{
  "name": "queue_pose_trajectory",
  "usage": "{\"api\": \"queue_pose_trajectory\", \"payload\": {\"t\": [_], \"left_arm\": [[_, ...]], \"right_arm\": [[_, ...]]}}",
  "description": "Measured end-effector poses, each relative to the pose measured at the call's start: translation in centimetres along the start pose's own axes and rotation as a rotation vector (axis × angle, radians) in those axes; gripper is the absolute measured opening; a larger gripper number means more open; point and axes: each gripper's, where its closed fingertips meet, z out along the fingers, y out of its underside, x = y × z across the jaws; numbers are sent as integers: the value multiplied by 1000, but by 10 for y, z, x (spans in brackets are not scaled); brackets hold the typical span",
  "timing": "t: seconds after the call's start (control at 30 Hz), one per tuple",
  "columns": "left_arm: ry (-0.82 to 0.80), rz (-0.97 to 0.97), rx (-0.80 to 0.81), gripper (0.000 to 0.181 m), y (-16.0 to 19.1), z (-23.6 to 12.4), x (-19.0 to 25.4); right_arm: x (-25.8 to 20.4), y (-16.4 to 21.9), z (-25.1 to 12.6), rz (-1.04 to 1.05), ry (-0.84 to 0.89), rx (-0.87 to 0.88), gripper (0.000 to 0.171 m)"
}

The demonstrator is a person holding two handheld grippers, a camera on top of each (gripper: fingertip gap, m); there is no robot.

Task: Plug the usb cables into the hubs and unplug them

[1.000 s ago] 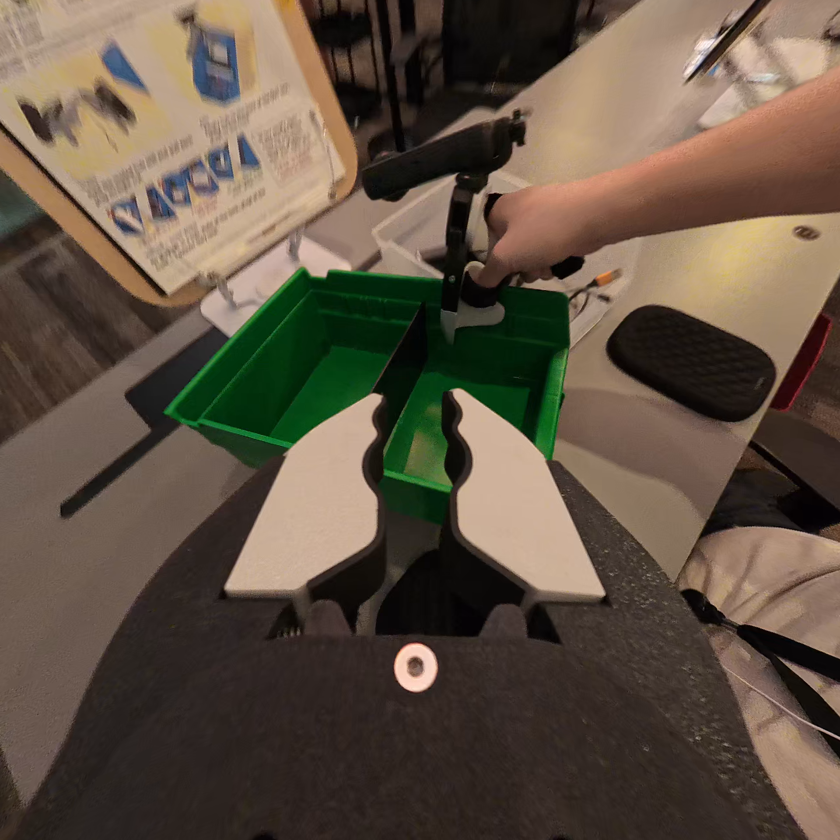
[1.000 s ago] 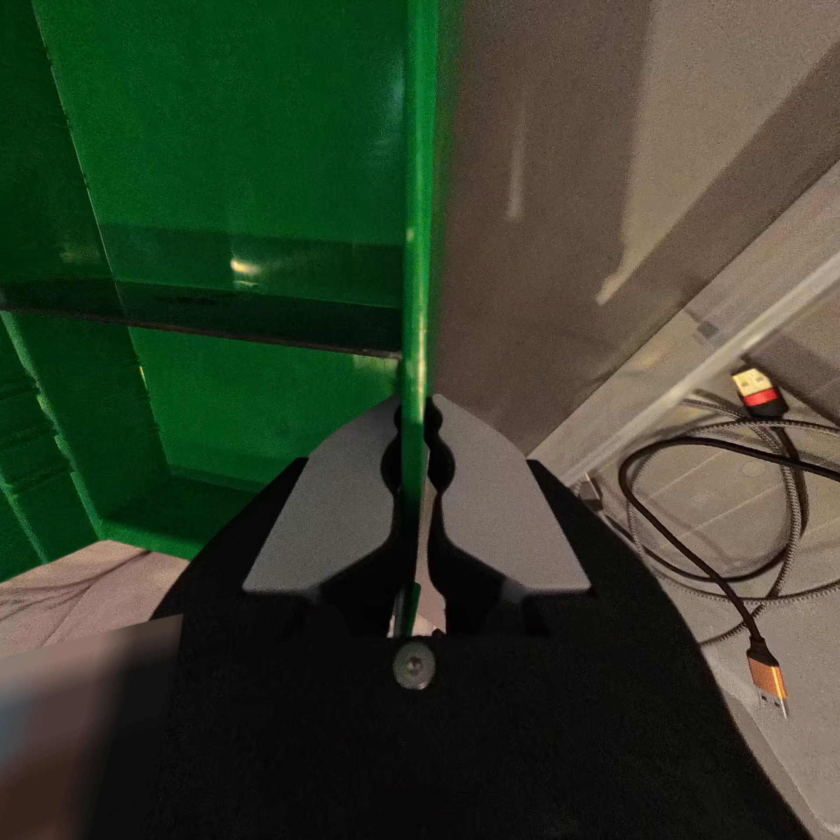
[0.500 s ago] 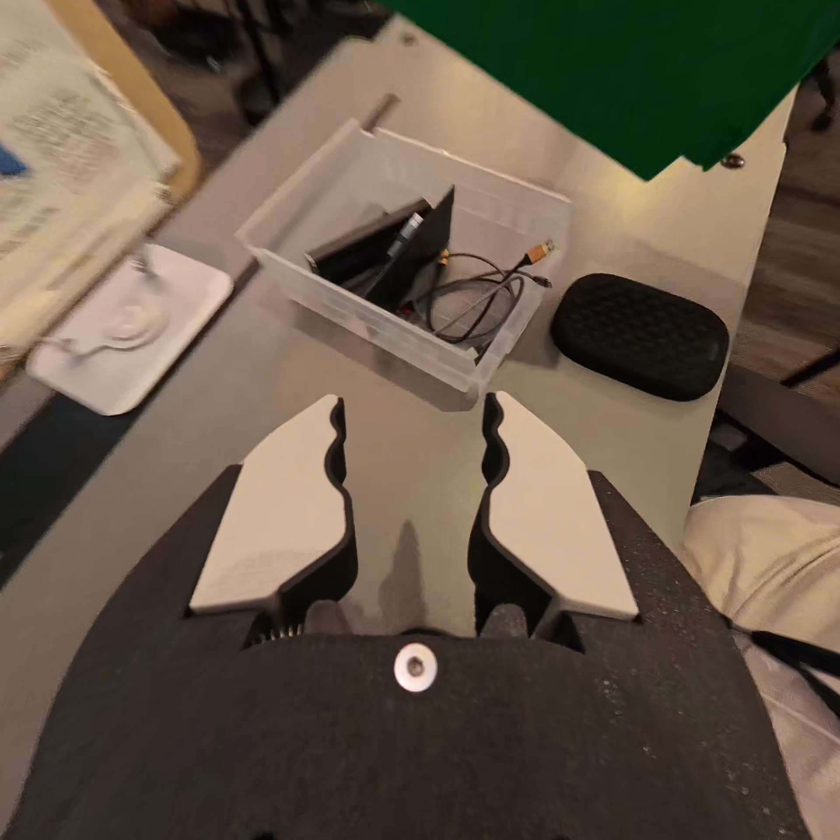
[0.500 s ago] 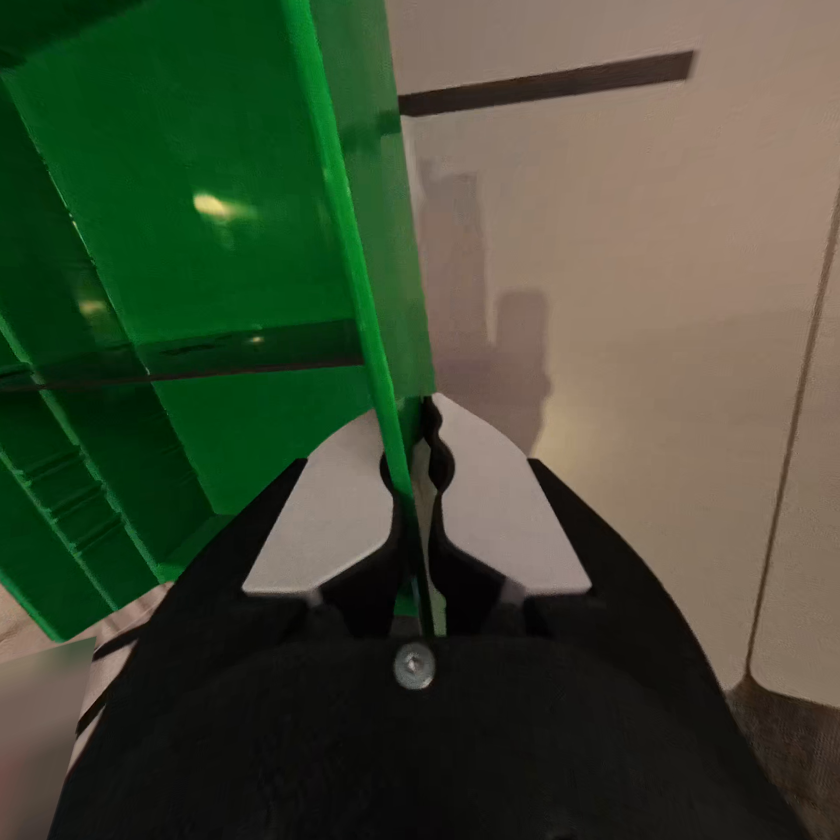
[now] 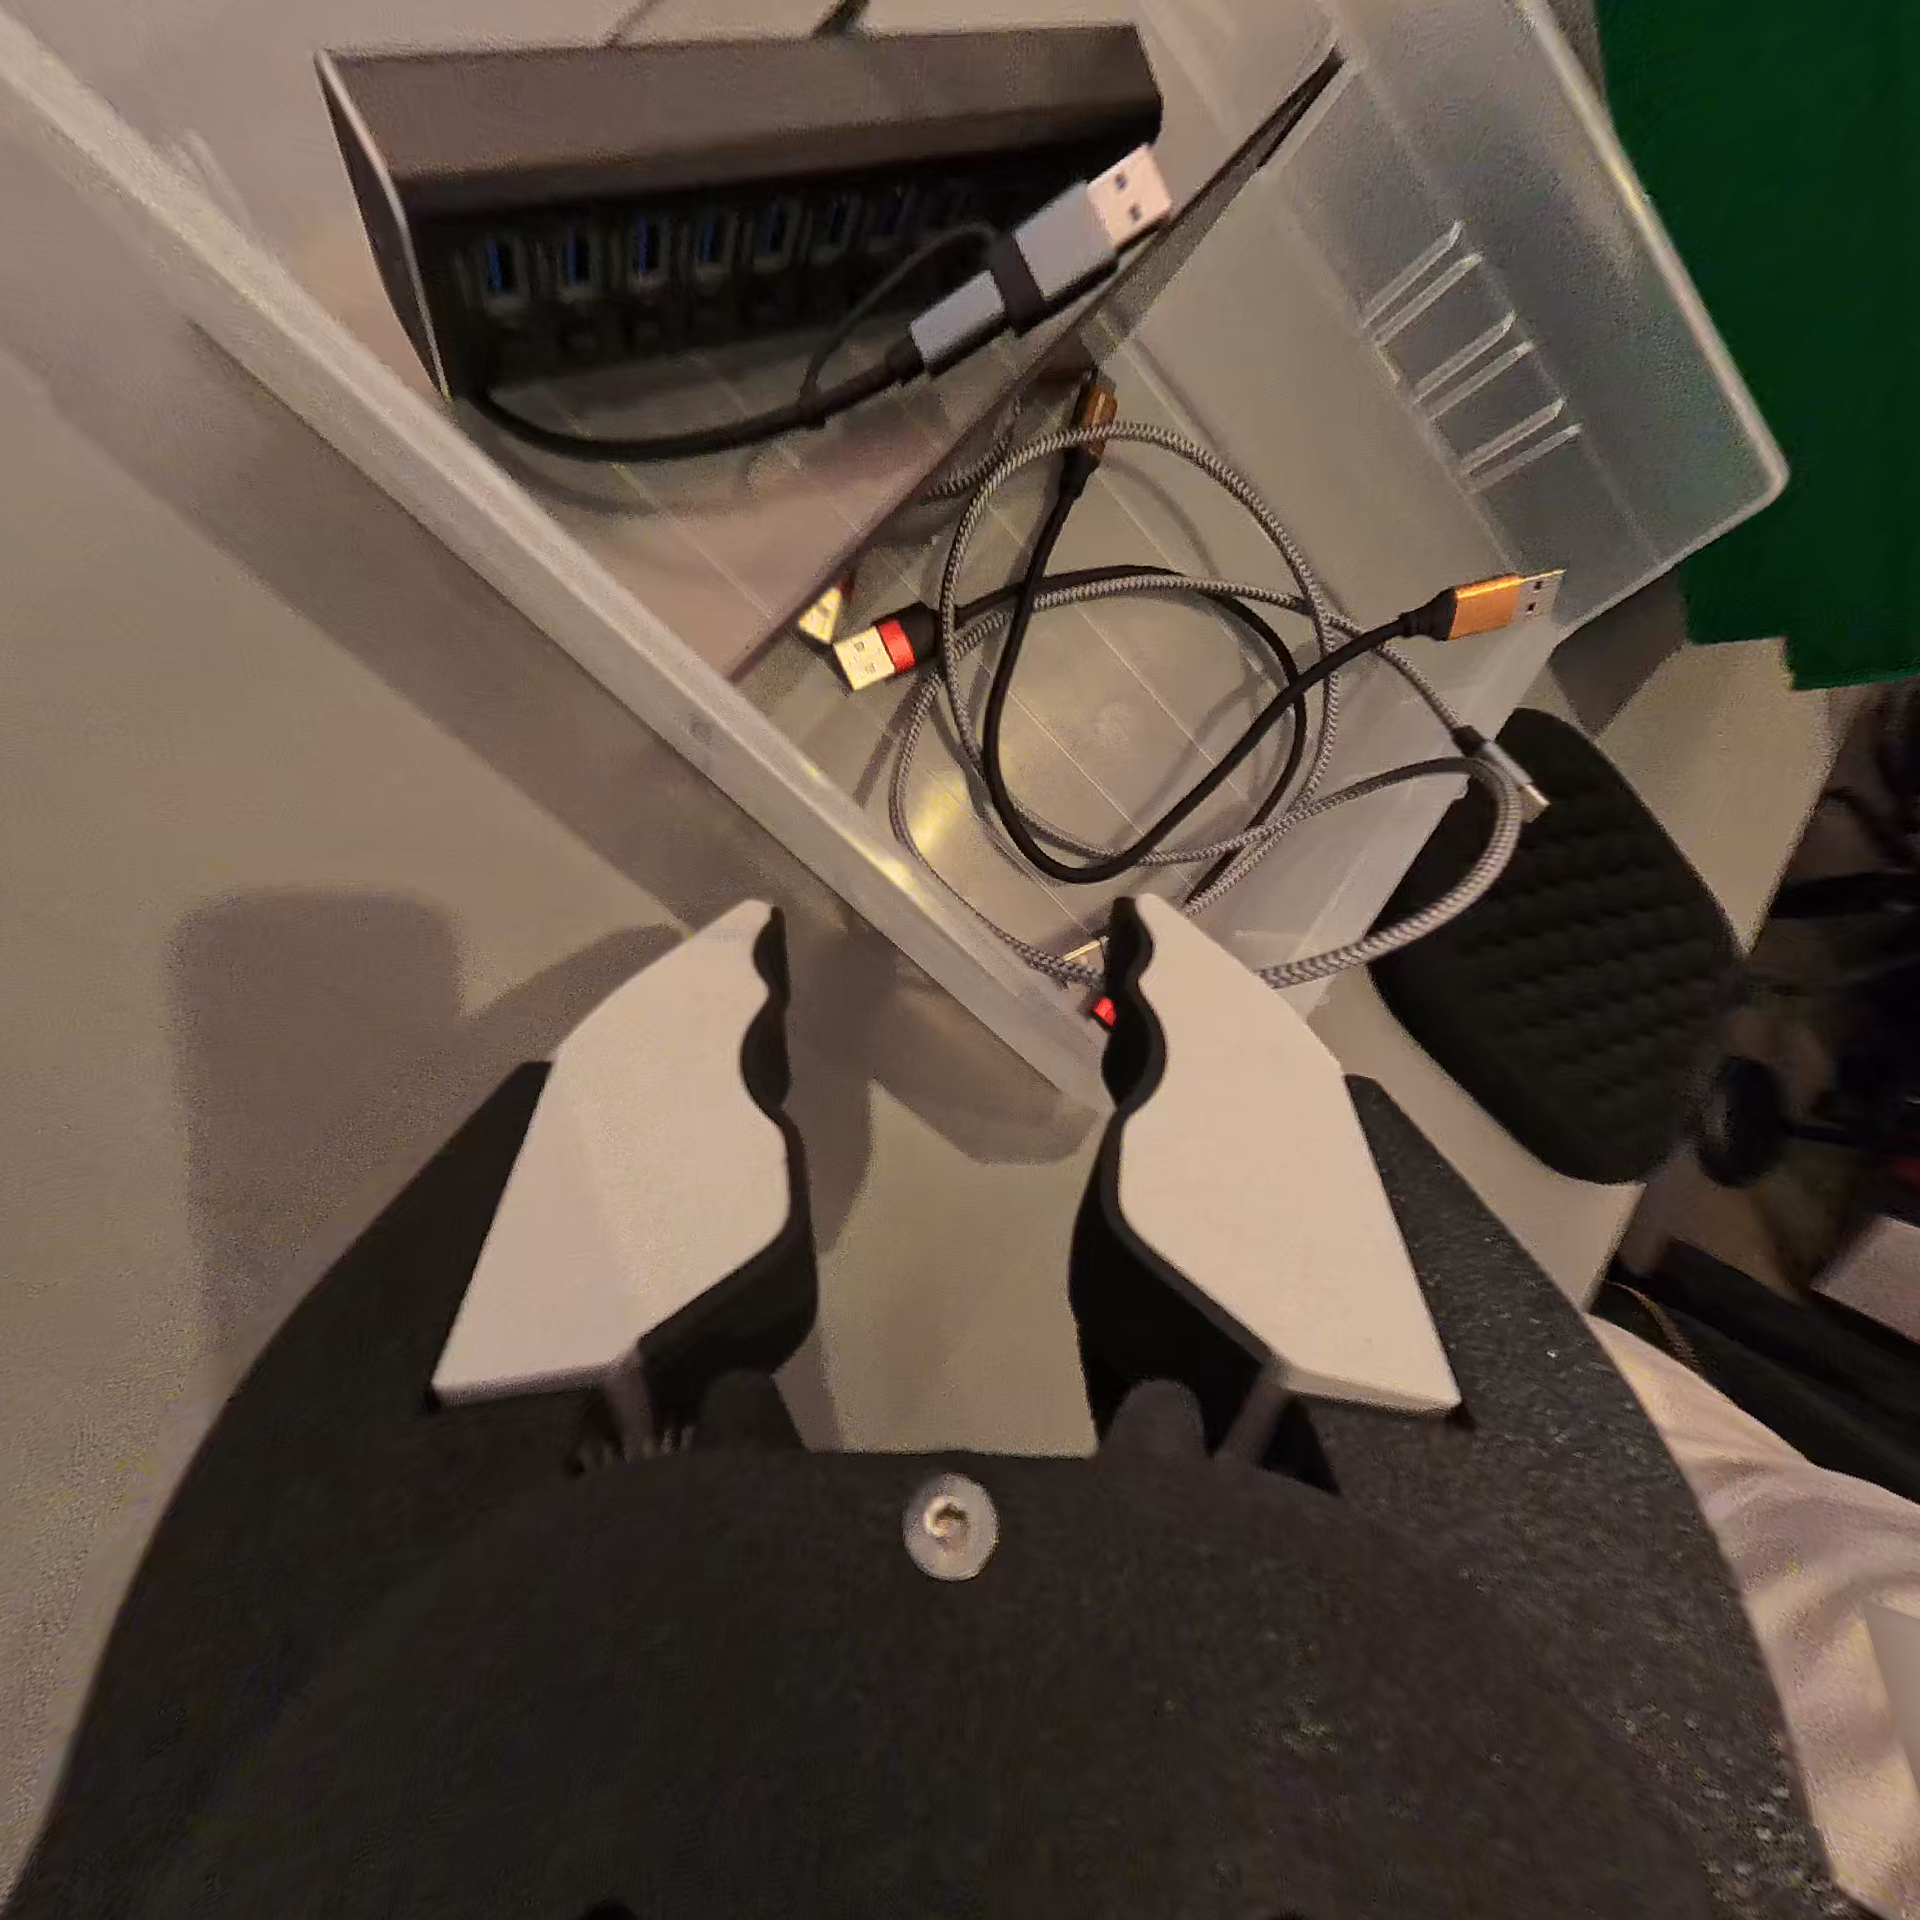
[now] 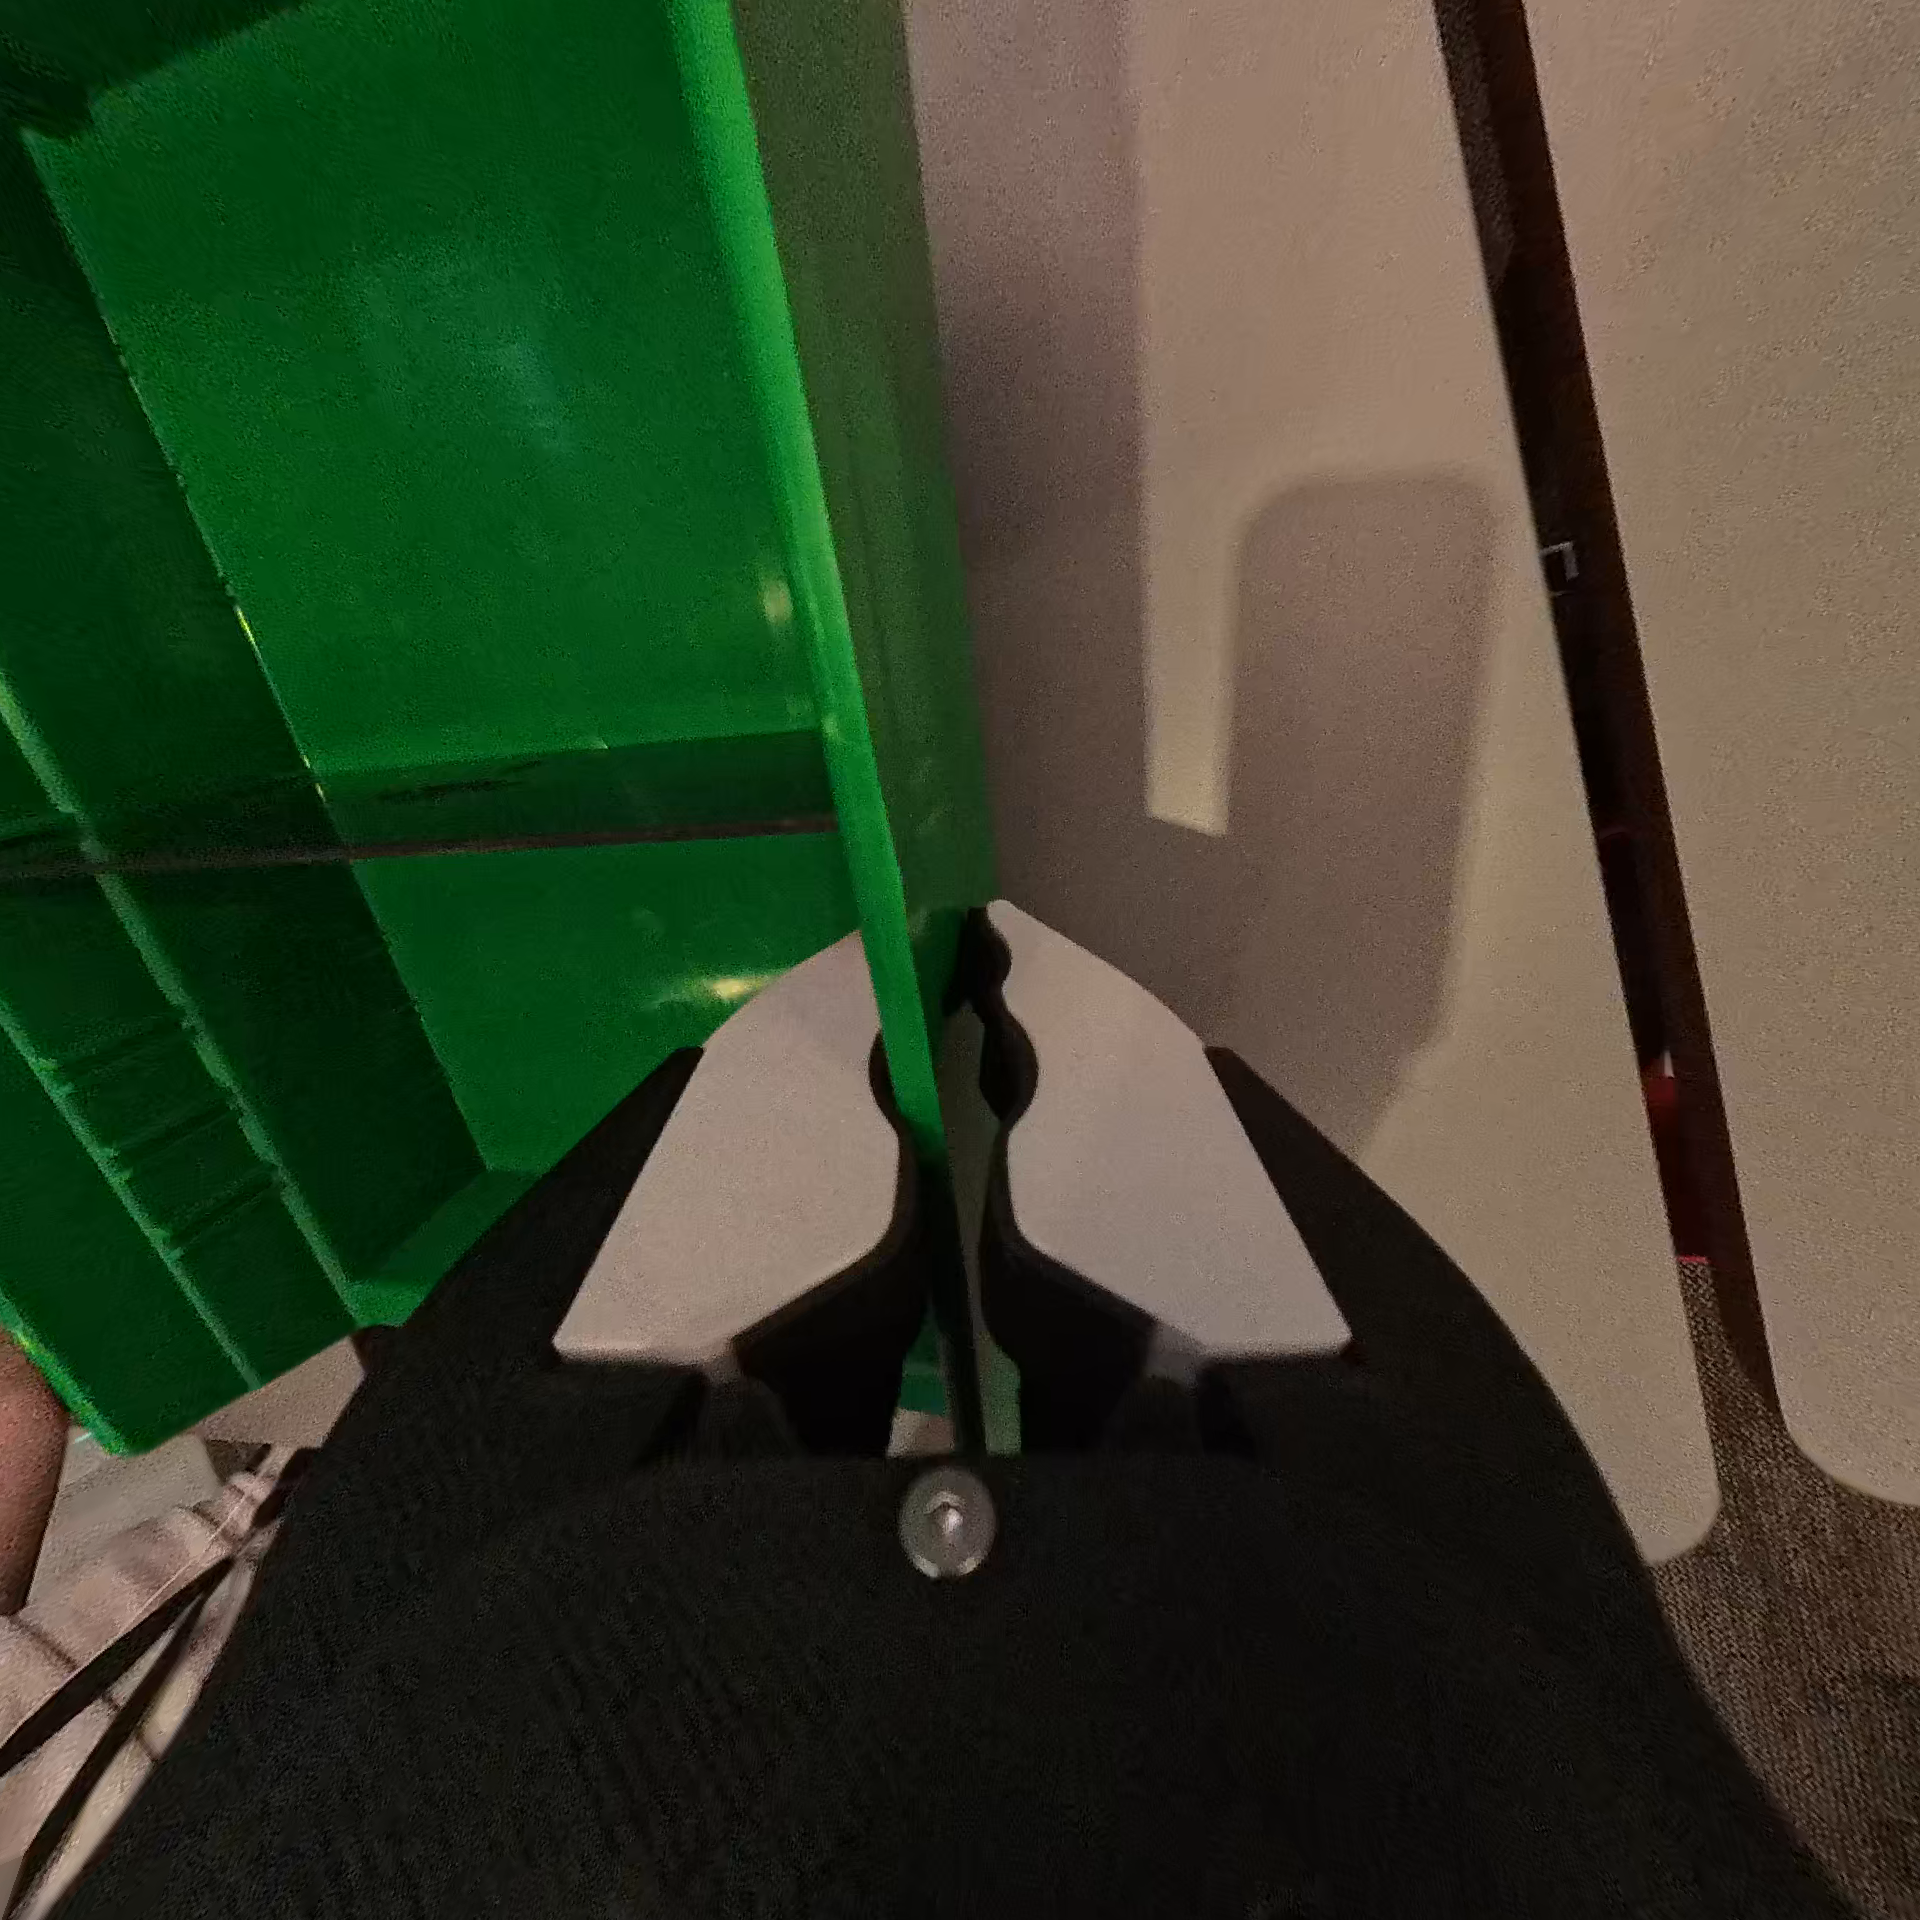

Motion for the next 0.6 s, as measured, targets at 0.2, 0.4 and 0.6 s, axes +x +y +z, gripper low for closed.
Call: {"api": "queue_pose_trajectory", "payload": {"t": [0.2,0.4,0.6], "left_arm": [[127,25,-94,26,9,-3,8],[67,-48,-143,14,31,-46,-51],[-67,-249,-63,8,69,-112,-145]], "right_arm": [[-14,-2,22,-71,-10,-28,7],[-37,0,36,-158,17,-76,7],[-49,5,48,-199,28,-156,9]]}}
